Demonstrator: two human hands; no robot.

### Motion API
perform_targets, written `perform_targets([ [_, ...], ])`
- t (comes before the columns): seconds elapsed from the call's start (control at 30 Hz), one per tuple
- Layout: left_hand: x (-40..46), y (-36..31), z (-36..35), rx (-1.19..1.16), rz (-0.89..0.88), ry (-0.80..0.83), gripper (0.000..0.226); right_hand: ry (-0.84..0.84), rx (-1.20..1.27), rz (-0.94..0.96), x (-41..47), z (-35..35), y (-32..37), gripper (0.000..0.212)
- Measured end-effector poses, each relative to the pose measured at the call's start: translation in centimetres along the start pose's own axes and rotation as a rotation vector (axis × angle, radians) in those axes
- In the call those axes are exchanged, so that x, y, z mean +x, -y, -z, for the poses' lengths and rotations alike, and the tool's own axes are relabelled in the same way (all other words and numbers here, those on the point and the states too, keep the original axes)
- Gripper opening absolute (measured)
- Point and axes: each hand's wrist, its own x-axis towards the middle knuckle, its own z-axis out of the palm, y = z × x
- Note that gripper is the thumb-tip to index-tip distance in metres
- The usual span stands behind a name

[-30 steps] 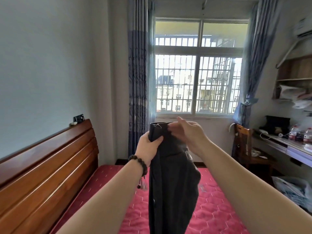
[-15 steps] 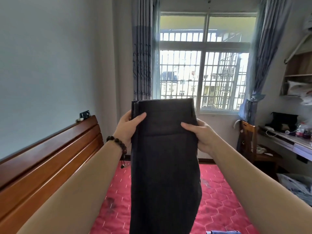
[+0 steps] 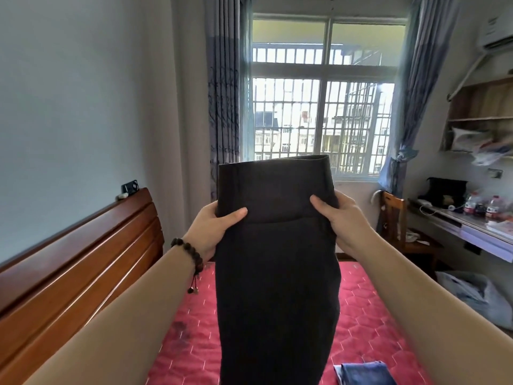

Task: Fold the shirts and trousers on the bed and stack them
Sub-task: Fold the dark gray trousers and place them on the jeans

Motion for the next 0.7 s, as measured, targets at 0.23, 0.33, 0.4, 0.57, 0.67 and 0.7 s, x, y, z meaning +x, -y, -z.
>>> perform_targets([
  [0.23,-7.2,-0.7,-2.0,0.161,-0.161,-0.057,0.019,0.024,-0.118,-0.001,-6.8,1.8,1.4,0.02],
  [0.33,-11.8,-2.1,-3.4,0.419,-0.272,-0.11,0.018,-0.02,-0.21,0.11,-10.9,2.0,3.0,0.015],
  [0.4,-15.3,-2.7,-4.8,0.617,-0.354,-0.204,0.017,-0.055,-0.362,0.21,-14.1,2.5,4.3,0.013],
  [0.57,-24.1,-3.1,-8.4,0.836,-0.548,-0.414,0.033,-0.153,-0.715,0.513,-22.9,3.5,7.7,0.03],
  [0.67,-27.8,-4.6,-9.6,0.891,-0.615,-0.51,0.036,-0.166,-0.81,0.66,-26.7,3.5,10.1,0.033],
  [0.7,-28.9,-5.3,-10.0,0.908,-0.633,-0.538,0.037,-0.168,-0.812,0.692,-27.6,3.3,11.1,0.033],
])
